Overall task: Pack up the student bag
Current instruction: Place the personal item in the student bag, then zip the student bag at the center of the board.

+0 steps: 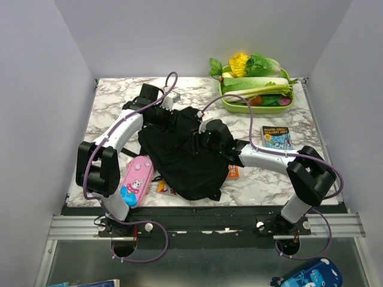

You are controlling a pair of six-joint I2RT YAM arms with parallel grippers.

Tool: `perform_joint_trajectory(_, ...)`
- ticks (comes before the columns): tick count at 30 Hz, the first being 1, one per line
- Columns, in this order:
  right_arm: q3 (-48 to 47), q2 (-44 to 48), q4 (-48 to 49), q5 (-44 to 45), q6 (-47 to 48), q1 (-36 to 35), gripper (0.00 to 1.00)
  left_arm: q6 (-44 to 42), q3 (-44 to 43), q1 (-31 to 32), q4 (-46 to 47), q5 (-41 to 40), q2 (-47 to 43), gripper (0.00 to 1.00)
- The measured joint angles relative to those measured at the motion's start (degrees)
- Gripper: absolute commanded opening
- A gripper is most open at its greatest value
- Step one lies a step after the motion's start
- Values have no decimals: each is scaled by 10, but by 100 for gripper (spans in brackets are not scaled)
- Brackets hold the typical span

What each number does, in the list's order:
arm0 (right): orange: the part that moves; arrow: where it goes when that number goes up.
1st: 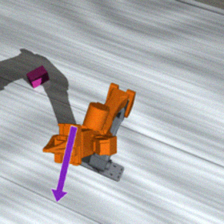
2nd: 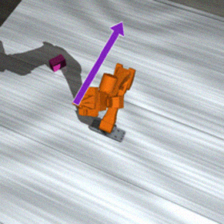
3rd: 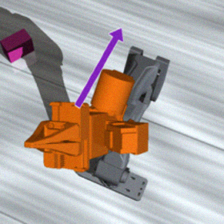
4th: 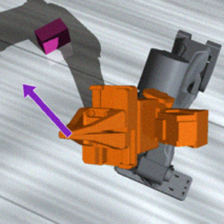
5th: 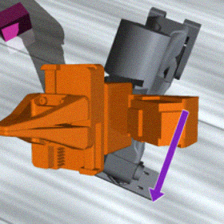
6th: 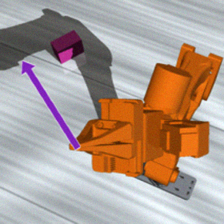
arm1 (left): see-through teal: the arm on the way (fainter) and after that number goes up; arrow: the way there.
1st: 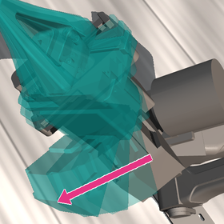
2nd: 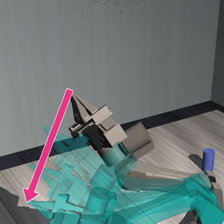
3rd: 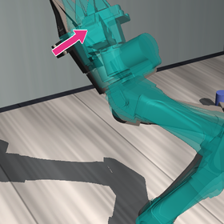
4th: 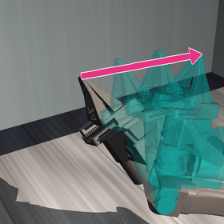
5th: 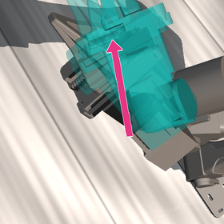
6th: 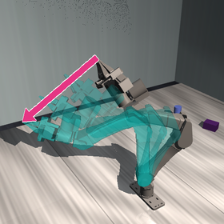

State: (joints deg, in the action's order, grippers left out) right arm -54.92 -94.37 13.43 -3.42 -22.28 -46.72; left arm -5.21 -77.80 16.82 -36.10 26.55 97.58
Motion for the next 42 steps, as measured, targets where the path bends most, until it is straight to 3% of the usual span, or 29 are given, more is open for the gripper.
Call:
perform_joint_trajectory(2,-13,-8,-13,0,23,-8,55,4,0,-10,0,-2,-7,87)
perform_joint_trajectory(3,-21,-12,-16,1,33,-14,67,3,0,-17,0,-3,-11,94)
perform_joint_trajectory(4,-29,-16,-20,1,44,-20,72,6,0,-23,-1,-4,-17,99)
perform_joint_trajectory(6,-54,-26,-34,0,61,-30,79,10,-1,-39,-2,-5,-31,99)
perform_joint_trajectory(13,-164,-82,-61,-3,96,-48,79,14,-14,-138,-15,1,-84,98)
perform_joint_trajectory(23,-227,-162,-103,11,136,-80,71,-11,102,-198,-36,10,-141,83)
perform_joint_trajectory(30,-255,-190,-122,31,149,-85,63,-7,133,-202,-52,20,-184,79)
perform_joint_trajectory(39,-297,-229,-134,48,148,-85,41,-10,145,-202,-57,29,-215,77)
perform_joint_trajectory(42,-302,-234,-136,49,148,-85,24,-14,149,-202,-61,29,-215,77)
